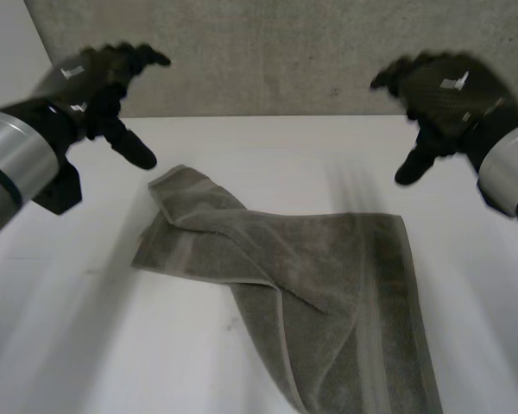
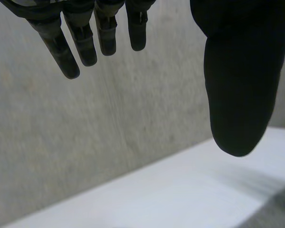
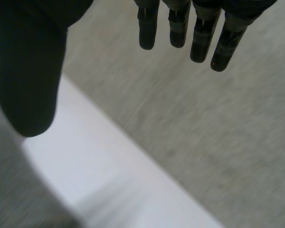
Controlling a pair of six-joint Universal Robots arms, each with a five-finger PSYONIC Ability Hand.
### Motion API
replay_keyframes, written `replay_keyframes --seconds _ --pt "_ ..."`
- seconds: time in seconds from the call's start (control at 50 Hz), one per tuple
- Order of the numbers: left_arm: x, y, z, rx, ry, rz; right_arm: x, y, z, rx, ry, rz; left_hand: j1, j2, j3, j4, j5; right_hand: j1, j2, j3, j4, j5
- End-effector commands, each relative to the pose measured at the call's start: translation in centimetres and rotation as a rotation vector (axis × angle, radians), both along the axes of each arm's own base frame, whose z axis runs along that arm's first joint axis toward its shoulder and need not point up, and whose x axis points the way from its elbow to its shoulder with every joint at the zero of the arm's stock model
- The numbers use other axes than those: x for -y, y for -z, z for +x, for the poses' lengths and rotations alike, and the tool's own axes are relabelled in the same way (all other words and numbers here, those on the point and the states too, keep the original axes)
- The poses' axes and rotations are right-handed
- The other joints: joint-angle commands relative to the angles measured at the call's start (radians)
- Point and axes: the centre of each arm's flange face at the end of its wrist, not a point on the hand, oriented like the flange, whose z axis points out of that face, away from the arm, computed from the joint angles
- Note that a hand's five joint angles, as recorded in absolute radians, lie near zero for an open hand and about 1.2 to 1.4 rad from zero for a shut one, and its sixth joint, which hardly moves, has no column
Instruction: Fold the towel.
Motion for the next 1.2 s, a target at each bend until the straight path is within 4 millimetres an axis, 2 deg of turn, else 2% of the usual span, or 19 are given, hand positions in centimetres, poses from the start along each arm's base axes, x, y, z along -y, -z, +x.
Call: replay_keyframes --seconds 0.02,0.04,0.06,0.1,0.12,0.16,0.18,0.22,0.24,0.28,0.38,0.54,0.64,0.9,1.1,1.16,1.2 --pt "1.7 5.2 -0.7 0.106 0.004 0.124 -2.7 5.8 -0.2 -0.15 -0.051 0.251 0.075 0.071 0.071 0.074 0.074 0.002 -0.011 0.01 -0.011 -0.016" --pt "1.7 5.2 -0.7 0.106 0.004 0.124 -3.6 7.3 -0.5 -0.175 -0.063 0.311 0.075 0.071 0.071 0.074 0.074 0.002 -0.011 0.01 -0.011 -0.016" --pt "1.9 5.9 -0.7 0.119 0.001 0.139 -3.6 7.3 -0.5 -0.176 -0.063 0.312 0.072 0.068 0.068 0.071 0.071 0.002 -0.011 0.01 -0.011 -0.016" --pt "2.1 6.3 -0.7 0.129 -0.006 0.146 -5.7 10.2 -0.7 -0.232 -0.131 0.406 0.069 0.065 0.065 0.068 0.068 0.008 -0.005 0.015 -0.005 -0.01" --pt "2.3 6.5 -0.7 0.137 -0.019 0.149 -5.7 10.2 -0.8 -0.232 -0.131 0.407 0.069 0.065 0.065 0.068 0.068 0.008 -0.005 0.015 -0.005 -0.01" --pt "2.4 6.5 -0.6 0.141 -0.034 0.145 -7.6 12.5 -1.3 -0.279 -0.19 0.482 0.069 0.065 0.065 0.068 0.068 0.005 -0.008 0.013 -0.008 -0.013" --pt "2.4 6.5 -0.6 0.141 -0.034 0.145 -7.6 12.5 -1.3 -0.279 -0.19 0.483 0.069 0.065 0.065 0.068 0.068 0.005 -0.008 0.013 -0.008 -0.013" --pt "2.5 6.4 -0.5 0.144 -0.044 0.141 -8.4 14.2 -2.3 -0.286 -0.2 0.527 0.063 0.06 0.059 0.062 0.062 0.002 -0.011 0.01 -0.011 -0.016" --pt "2.7 6.4 -0.4 0.143 -0.058 0.135 -8.4 14.2 -2.3 -0.286 -0.2 0.527 0.057 0.054 0.054 0.056 0.057 0.002 -0.011 0.01 -0.011 -0.016" --pt "2.6 6.3 -0.4 0.141 -0.06 0.129 -8.7 15.6 -3.3 -0.267 -0.179 0.557 0.054 0.051 0.051 0.053 0.054 0.005 -0.008 0.013 -0.008 -0.013" --pt "2.2 6.2 -0.7 0.14 -0.048 0.126 -9.5 17.1 -4.0 -0.257 -0.185 0.564 0.019 0.016 0.015 0.018 0.018 0.011 -0.002 0.018 -0.002 -0.007" --pt "1.9 6.2 -1.0 0.14 -0.036 0.124 -10.9 17.5 -4.2 -0.256 -0.194 0.528 0.019 0.016 0.015 0.018 0.018 0.026 0.012 0.033 0.012 0.007" --pt "1.8 6.2 -1.1 0.141 -0.033 0.125 -11.1 18.0 -4.3 -0.253 -0.194 0.507 -0.019 -0.023 -0.023 -0.02 -0.02 0.128 0.115 0.136 0.115 0.11" --pt "1.6 6.3 -1.3 0.143 -0.027 0.127 -11.7 18.7 -4.3 -0.249 -0.202 0.496 -0.028 -0.031 -0.032 -0.029 -0.029 0.132 0.118 0.139 0.118 0.113" --pt "1.6 6.5 -1.4 0.144 -0.022 0.131 -11.3 19.2 -4.0 -0.233 -0.219 0.442 -0.031 -0.034 -0.034 -0.032 -0.032 0.308 0.294 0.315 0.294 0.289" --pt "1.6 6.5 -1.4 0.144 -0.022 0.131 -10.9 19.2 -3.9 -0.229 -0.217 0.407 -0.031 -0.034 -0.034 -0.032 -0.032 0.434 0.42 0.441 0.42 0.416" --pt "1.6 6.5 -1.4 0.144 -0.022 0.131 -10.3 19.5 -3.8 -0.227 -0.212 0.384 -0.031 -0.034 -0.034 -0.032 -0.032 0.632 0.619 0.64 0.619 0.614"
